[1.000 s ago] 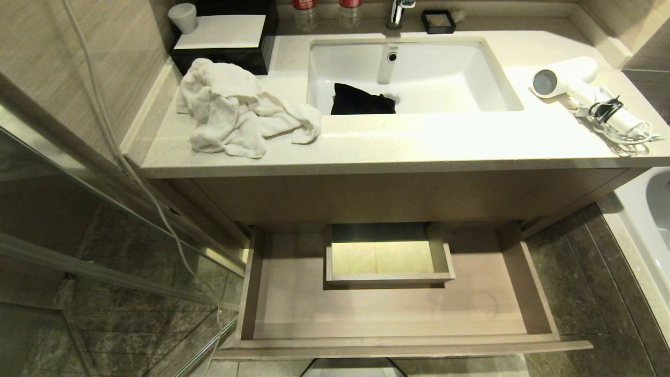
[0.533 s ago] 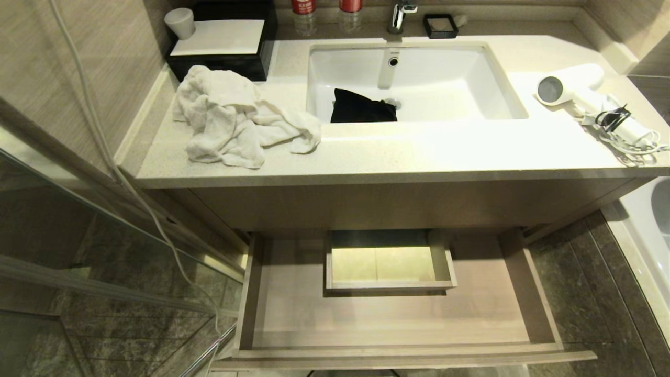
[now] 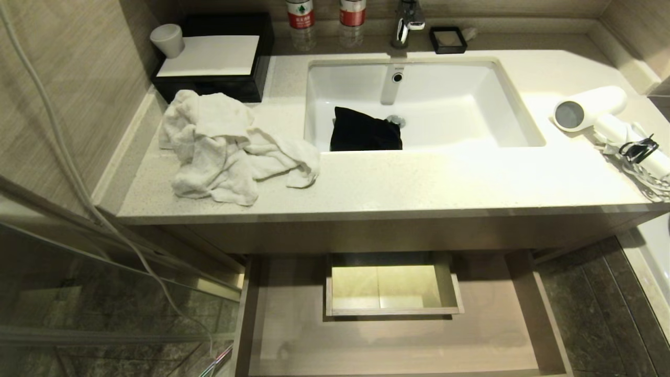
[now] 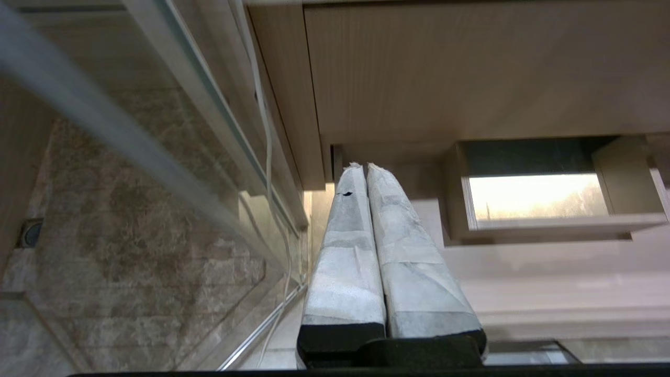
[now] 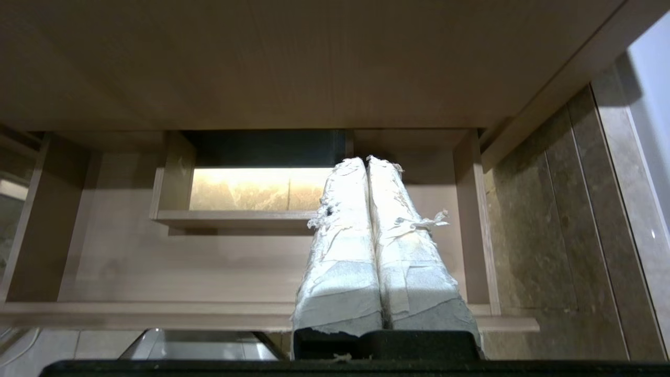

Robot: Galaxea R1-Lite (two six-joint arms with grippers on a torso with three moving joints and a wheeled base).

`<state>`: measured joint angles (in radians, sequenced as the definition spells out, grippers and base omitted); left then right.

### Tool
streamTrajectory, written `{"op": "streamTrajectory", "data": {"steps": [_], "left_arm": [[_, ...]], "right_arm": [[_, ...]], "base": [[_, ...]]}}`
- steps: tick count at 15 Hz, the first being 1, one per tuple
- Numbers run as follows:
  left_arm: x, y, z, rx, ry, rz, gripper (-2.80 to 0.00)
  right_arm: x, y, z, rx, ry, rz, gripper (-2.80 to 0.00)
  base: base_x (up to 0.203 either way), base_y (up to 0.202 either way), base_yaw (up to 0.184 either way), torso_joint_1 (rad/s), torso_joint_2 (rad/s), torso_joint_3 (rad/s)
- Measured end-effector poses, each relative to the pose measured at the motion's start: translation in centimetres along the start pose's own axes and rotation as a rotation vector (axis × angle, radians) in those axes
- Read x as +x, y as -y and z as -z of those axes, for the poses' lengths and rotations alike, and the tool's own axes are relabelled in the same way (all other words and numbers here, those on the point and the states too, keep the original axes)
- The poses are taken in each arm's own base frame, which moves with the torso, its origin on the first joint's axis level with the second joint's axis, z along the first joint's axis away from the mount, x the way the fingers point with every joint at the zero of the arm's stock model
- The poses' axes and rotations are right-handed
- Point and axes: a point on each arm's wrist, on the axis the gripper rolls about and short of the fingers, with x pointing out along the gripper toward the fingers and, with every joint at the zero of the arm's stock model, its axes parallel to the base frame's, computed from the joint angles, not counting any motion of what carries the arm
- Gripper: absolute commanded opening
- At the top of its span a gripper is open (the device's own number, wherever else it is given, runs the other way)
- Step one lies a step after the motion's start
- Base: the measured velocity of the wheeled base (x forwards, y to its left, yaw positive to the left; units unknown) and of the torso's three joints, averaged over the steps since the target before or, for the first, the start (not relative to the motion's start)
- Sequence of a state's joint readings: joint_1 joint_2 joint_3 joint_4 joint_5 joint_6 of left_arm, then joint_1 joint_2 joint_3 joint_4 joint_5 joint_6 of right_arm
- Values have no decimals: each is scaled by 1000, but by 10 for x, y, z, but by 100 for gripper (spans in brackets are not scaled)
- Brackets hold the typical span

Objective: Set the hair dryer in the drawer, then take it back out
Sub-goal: Pick up the hairdryer

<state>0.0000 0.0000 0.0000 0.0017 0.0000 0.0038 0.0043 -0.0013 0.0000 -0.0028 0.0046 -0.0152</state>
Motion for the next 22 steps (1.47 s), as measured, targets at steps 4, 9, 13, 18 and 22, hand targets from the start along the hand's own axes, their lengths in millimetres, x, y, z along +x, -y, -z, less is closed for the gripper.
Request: {"op": "streamTrajectory", "data": {"steps": [4, 9, 13, 18, 22], "left_arm": [[0, 0, 0, 0, 0, 0, -280], [0, 0, 0, 0, 0, 0, -280], [0, 0, 0, 1, 0, 0, -280], [0, 0, 0, 0, 0, 0, -280], [0, 0, 0, 0, 0, 0, -280]], "right_arm": [[0, 0, 0, -2, 0, 0, -280], [0, 0, 0, -2, 0, 0, -280], [0, 0, 0, -2, 0, -1, -280], [0, 0, 0, 12, -1, 0, -280], [0, 0, 0, 16, -1, 0, -280]], "base": [[0, 0, 0, 325, -146, 174], [0, 0, 0, 350, -213, 134], [0, 0, 0, 298, -215, 78], [0, 0, 0, 38, -30, 9], [0, 0, 0, 0, 0, 0]]}}
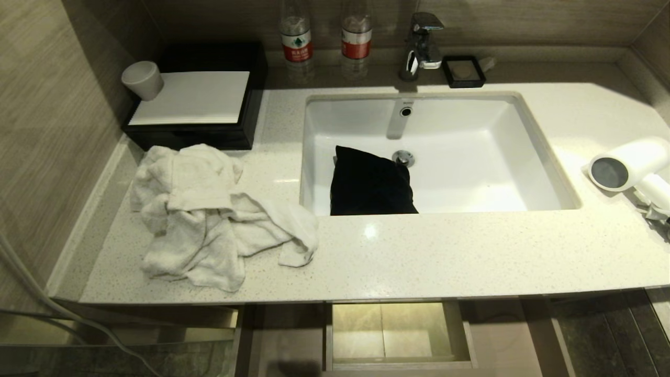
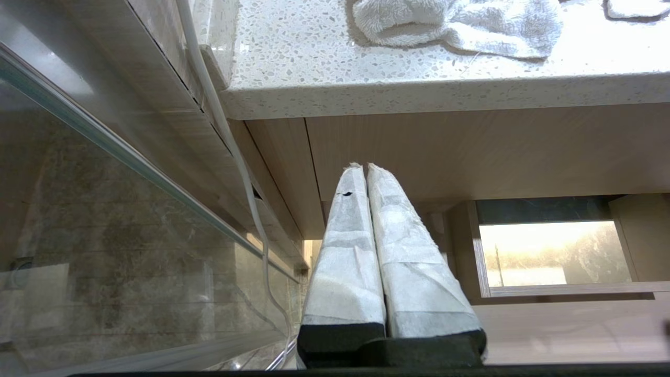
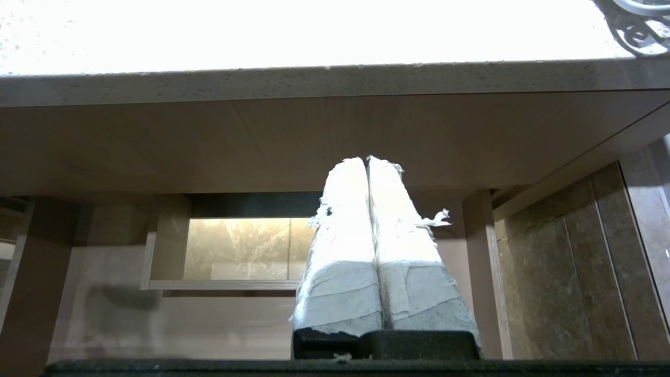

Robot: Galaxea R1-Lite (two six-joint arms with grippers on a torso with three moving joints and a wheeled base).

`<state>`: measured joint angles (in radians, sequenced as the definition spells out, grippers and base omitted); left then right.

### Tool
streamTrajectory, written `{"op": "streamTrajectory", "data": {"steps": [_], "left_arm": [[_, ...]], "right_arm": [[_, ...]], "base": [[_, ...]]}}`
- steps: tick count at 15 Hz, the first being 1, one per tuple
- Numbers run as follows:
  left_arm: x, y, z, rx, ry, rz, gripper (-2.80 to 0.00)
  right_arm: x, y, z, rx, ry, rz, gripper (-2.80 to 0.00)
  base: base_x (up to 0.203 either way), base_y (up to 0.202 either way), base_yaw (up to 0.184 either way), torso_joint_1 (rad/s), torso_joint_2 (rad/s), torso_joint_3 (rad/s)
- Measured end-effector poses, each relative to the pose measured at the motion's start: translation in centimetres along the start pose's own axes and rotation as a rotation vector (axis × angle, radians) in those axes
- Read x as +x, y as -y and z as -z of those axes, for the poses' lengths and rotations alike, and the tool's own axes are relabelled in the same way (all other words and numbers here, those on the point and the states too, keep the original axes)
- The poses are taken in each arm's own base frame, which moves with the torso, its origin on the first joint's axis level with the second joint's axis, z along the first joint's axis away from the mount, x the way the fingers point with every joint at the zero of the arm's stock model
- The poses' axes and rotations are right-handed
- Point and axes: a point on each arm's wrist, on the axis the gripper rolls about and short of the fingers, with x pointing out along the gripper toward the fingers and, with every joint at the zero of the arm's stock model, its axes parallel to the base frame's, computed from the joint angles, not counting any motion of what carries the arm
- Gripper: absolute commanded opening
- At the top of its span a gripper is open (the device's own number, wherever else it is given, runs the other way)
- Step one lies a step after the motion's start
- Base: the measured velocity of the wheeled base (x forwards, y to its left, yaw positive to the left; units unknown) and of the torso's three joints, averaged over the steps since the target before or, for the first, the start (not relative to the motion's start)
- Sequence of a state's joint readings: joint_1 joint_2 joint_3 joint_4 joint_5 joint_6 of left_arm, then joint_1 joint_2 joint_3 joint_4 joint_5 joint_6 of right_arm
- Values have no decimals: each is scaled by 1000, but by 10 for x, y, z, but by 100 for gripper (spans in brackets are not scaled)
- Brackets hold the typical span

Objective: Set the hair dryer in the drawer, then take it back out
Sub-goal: Pick up the hairdryer

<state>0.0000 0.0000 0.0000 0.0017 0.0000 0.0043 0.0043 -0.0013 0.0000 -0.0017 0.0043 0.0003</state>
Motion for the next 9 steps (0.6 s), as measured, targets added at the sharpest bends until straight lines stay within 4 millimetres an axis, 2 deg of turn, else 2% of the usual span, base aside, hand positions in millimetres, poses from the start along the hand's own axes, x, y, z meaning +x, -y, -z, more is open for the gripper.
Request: {"op": "streamTrajectory", "data": {"steps": [4, 5, 7, 9], "left_arm": [[0, 0, 0, 0, 0, 0, -280], [0, 0, 0, 0, 0, 0, -280], [0, 0, 0, 0, 0, 0, -280], [0, 0, 0, 0, 0, 0, -280]], "right_arm": [[0, 0, -1, -3, 4, 4, -280], [-3, 0, -10, -6, 27, 12, -280], [-17, 1, -43, -7, 103, 36, -280], [-40, 1, -88, -7, 159, 47, -280]], "base": [[0, 0, 0, 0, 0, 0], [0, 0, 0, 0, 0, 0], [0, 0, 0, 0, 0, 0], [0, 0, 0, 0, 0, 0]]}}
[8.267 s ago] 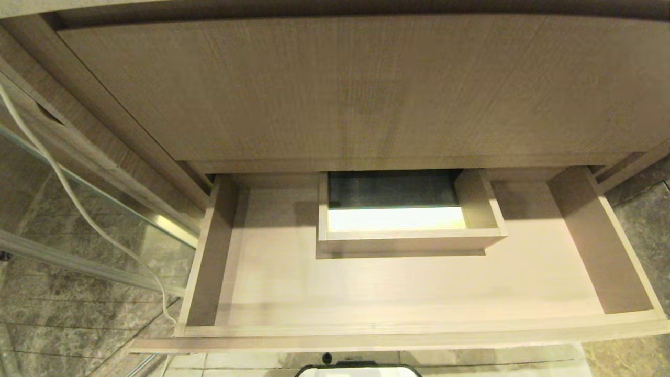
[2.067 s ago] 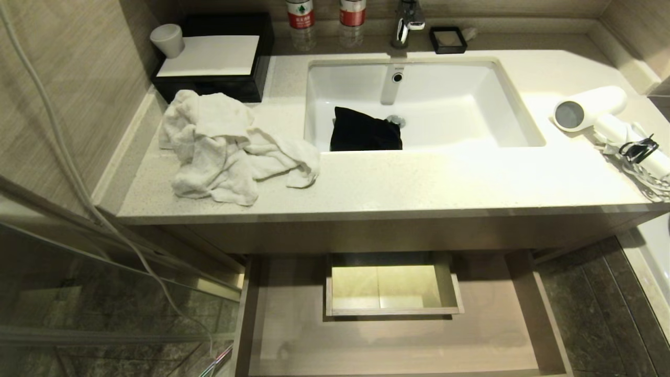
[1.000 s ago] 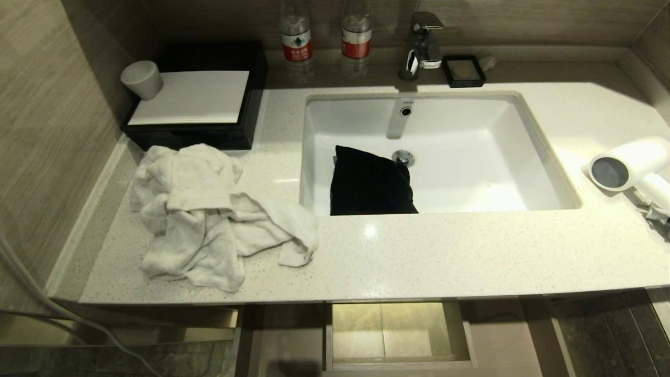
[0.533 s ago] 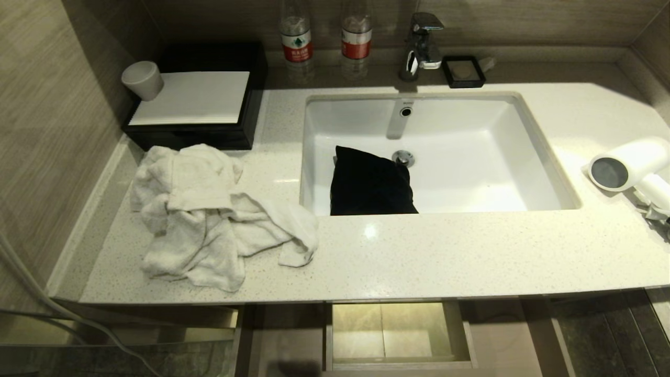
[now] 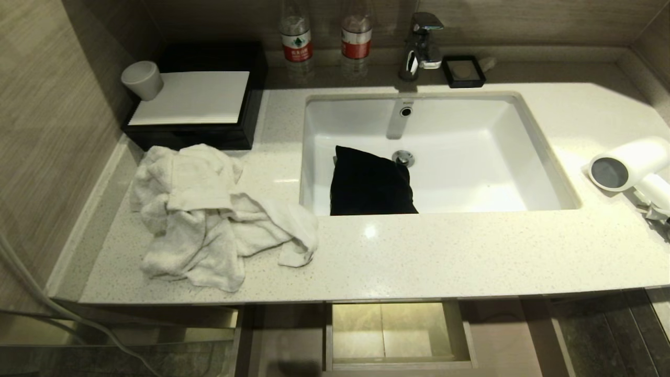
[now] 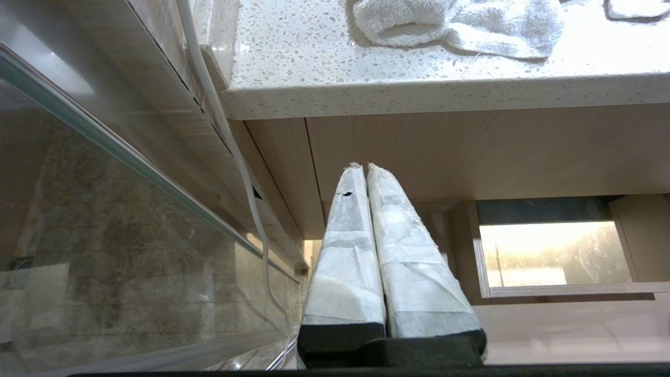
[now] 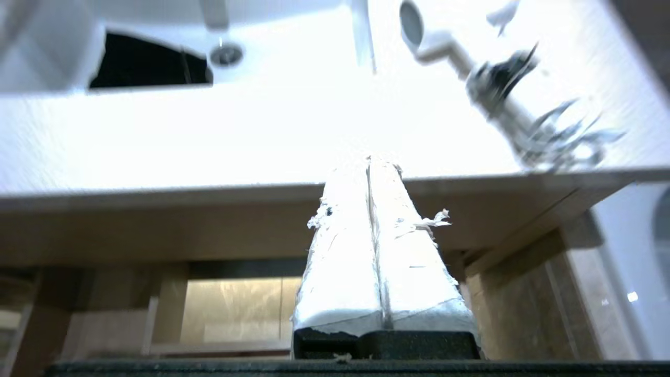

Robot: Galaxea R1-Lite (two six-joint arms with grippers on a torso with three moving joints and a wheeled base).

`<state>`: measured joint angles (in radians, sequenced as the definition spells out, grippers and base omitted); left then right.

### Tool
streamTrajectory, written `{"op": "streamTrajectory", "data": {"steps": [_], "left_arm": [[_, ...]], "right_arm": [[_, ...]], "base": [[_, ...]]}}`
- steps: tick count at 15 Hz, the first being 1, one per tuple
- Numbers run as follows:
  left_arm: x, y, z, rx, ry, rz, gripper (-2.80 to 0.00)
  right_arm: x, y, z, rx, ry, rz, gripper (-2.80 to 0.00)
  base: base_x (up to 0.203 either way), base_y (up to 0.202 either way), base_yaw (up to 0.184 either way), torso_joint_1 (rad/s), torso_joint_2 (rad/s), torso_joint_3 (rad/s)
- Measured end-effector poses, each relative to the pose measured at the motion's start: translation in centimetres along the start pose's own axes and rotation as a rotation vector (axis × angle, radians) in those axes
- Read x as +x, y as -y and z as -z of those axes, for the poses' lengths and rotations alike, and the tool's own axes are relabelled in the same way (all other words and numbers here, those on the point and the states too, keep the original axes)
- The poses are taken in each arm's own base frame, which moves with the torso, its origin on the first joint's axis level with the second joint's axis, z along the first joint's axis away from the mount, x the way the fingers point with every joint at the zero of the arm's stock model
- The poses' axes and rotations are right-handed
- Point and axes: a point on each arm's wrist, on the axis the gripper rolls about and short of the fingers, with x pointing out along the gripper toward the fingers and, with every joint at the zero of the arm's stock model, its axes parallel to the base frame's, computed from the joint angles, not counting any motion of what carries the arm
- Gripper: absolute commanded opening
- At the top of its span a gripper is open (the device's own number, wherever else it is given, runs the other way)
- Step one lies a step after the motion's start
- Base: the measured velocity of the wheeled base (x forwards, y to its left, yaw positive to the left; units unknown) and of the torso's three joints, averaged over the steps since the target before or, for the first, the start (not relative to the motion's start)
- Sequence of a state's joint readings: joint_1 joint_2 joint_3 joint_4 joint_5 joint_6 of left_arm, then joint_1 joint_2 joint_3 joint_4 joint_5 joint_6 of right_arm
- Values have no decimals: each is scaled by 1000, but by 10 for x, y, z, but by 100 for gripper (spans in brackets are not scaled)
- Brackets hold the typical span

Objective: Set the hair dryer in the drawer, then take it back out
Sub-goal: Pick up the hairdryer

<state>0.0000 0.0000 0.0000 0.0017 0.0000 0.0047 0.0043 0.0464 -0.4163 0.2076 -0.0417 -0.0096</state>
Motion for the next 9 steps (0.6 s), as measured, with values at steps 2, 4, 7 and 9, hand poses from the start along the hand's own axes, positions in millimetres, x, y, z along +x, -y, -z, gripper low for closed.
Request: {"op": "streamTrajectory", "data": {"steps": [2, 4, 7, 9], "left_arm": [[0, 0, 0, 0, 0, 0, -280], [0, 0, 0, 0, 0, 0, -280], [0, 0, 0, 0, 0, 0, -280], [0, 0, 0, 0, 0, 0, -280]], "right_arm": [[-2, 0, -40, 1, -47, 0, -280], [16, 0, -77, 0, -140, 5, -280], [60, 0, -125, -32, -306, 64, -280], [91, 1, -140, -75, -467, 128, -280]], "base": [[0, 0, 0, 0, 0, 0], [0, 0, 0, 0, 0, 0], [0, 0, 0, 0, 0, 0], [0, 0, 0, 0, 0, 0]]}}
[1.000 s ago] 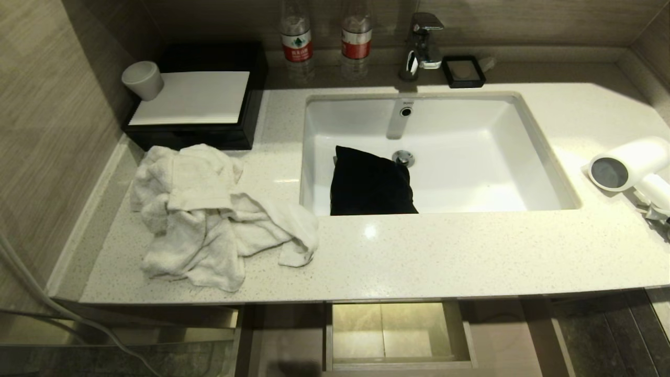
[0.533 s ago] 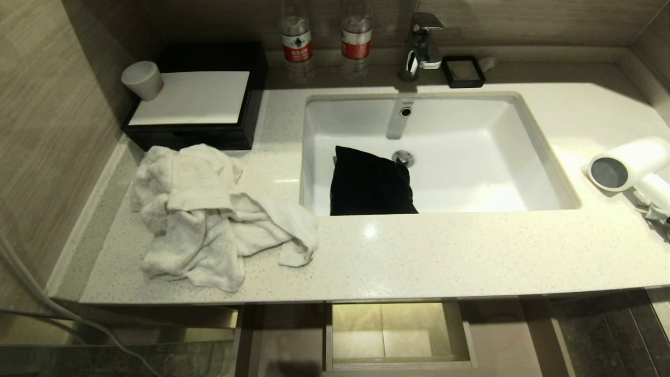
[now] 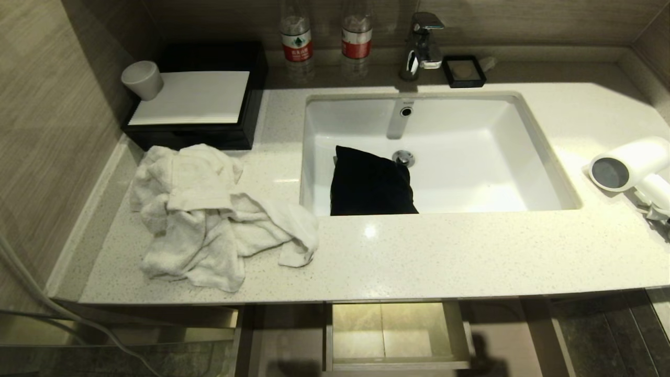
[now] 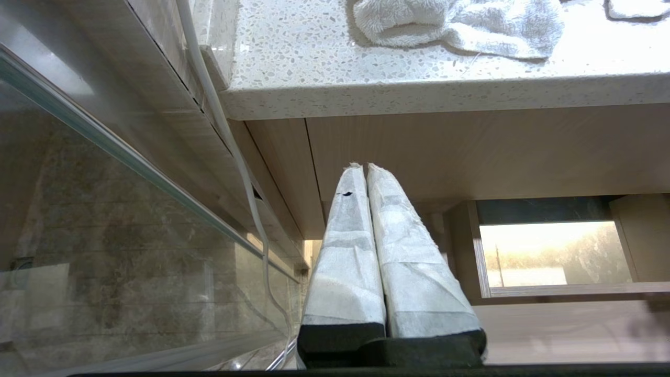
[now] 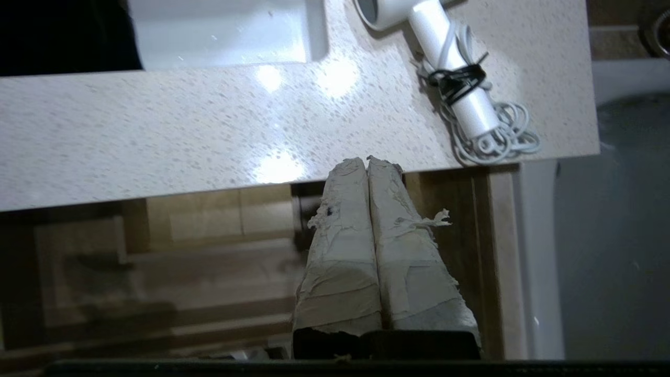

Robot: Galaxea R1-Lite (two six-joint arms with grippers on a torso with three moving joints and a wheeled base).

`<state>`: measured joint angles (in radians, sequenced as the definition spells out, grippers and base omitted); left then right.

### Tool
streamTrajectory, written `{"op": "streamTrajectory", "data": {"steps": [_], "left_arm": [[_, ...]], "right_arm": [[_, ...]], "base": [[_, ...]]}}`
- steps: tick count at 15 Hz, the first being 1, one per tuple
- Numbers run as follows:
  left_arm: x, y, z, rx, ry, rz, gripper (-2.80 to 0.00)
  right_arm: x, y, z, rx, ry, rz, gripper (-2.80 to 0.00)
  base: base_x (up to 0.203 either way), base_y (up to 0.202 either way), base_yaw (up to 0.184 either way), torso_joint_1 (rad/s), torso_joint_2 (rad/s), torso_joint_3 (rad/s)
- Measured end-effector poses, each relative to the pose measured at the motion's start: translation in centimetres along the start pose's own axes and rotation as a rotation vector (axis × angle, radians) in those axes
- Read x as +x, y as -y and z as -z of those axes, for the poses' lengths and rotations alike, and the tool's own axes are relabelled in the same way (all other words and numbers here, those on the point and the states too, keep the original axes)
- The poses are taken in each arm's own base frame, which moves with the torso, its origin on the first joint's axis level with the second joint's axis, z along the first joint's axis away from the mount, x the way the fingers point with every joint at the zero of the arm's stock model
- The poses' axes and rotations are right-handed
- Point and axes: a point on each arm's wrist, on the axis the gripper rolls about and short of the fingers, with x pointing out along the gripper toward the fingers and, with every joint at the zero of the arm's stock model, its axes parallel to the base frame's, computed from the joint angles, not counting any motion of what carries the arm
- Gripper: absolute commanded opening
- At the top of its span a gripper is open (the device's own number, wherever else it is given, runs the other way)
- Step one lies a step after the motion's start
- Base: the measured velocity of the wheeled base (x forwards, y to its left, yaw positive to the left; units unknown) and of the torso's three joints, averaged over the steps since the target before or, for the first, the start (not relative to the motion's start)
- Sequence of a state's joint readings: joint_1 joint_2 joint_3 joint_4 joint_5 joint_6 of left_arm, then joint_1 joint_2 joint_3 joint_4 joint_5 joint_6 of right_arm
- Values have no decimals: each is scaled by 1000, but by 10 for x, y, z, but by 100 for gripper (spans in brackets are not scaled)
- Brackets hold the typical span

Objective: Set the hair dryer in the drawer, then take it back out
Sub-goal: Pick up the hairdryer

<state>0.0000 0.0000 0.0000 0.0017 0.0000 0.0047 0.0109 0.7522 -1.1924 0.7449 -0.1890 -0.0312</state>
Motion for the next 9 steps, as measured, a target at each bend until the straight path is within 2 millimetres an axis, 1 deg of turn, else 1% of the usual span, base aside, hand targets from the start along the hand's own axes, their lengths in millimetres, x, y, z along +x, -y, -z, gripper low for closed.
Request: {"op": "streamTrajectory", "data": {"steps": [2, 4, 7, 8, 9], "left_arm": [[0, 0, 0, 0, 0, 0, -280], [0, 0, 0, 0, 0, 0, -280], [0, 0, 0, 0, 0, 0, -280], [0, 0, 0, 0, 0, 0, -280], [0, 0, 0, 0, 0, 0, -280]], "right_arm": [[25, -1, -17, -43, -151, 126, -280], [56, -1, -25, -73, -280, 231, -280], [99, 10, -29, -91, -409, 281, -280], [111, 15, -30, -84, -432, 266, -280], [123, 20, -30, -69, -443, 230, -240]], "base": [[0, 0, 0, 0, 0, 0], [0, 0, 0, 0, 0, 0], [0, 0, 0, 0, 0, 0], [0, 0, 0, 0, 0, 0], [0, 0, 0, 0, 0, 0]]}}
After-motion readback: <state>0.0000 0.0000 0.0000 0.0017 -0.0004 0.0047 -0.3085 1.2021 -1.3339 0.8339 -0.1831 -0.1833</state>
